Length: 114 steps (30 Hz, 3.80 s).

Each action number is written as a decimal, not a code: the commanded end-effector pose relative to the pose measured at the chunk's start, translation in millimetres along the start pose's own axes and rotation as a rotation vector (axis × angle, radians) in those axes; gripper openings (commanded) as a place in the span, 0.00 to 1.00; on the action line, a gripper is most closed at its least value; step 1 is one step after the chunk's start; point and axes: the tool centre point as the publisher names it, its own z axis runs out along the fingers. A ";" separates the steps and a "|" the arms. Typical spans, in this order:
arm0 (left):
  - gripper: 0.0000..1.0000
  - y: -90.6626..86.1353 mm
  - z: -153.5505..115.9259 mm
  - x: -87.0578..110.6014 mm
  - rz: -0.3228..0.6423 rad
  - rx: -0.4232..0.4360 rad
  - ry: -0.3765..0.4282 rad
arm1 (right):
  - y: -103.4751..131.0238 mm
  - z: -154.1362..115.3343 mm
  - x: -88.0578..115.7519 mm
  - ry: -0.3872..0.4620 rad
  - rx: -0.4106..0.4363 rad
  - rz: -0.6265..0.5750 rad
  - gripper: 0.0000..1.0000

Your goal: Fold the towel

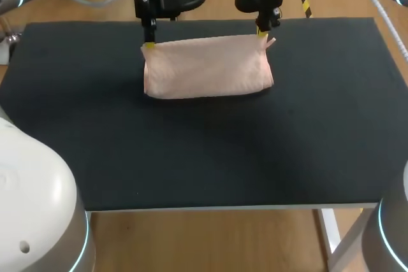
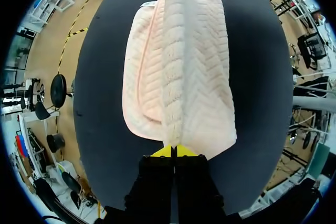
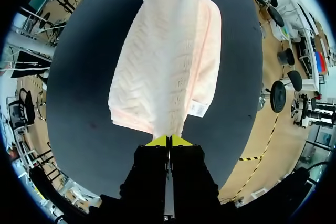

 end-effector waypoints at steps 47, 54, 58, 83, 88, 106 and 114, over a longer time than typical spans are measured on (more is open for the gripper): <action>1.00 64.0 -54.1 22.0 0.061 0.692 -0.080 | 8.4 -26.6 -4.6 -0.087 -0.019 0.055 1.00; 1.00 90.4 -49.4 33.8 -0.019 0.785 -0.137 | 9.2 -31.0 0.2 -0.096 -0.017 0.046 1.00; 1.00 101.1 -46.3 39.5 -0.049 0.799 -0.156 | 5.1 -32.6 2.1 -0.097 -0.010 0.048 1.00; 1.00 105.2 -52.5 38.2 0.022 0.772 -0.170 | 8.0 -42.4 5.7 -0.108 0.056 -0.077 1.00; 1.00 105.2 -52.5 38.2 0.022 0.772 -0.170 | -7.0 -69.0 -11.0 -0.015 -0.156 0.238 1.00; 1.00 105.2 -52.5 38.2 0.022 0.772 -0.170 | -29.2 -4.0 25.1 0.373 -1.224 1.486 1.00; 1.00 105.2 -52.5 38.2 0.022 0.772 -0.170 | -20.7 6.9 30.5 0.407 -1.355 1.591 1.00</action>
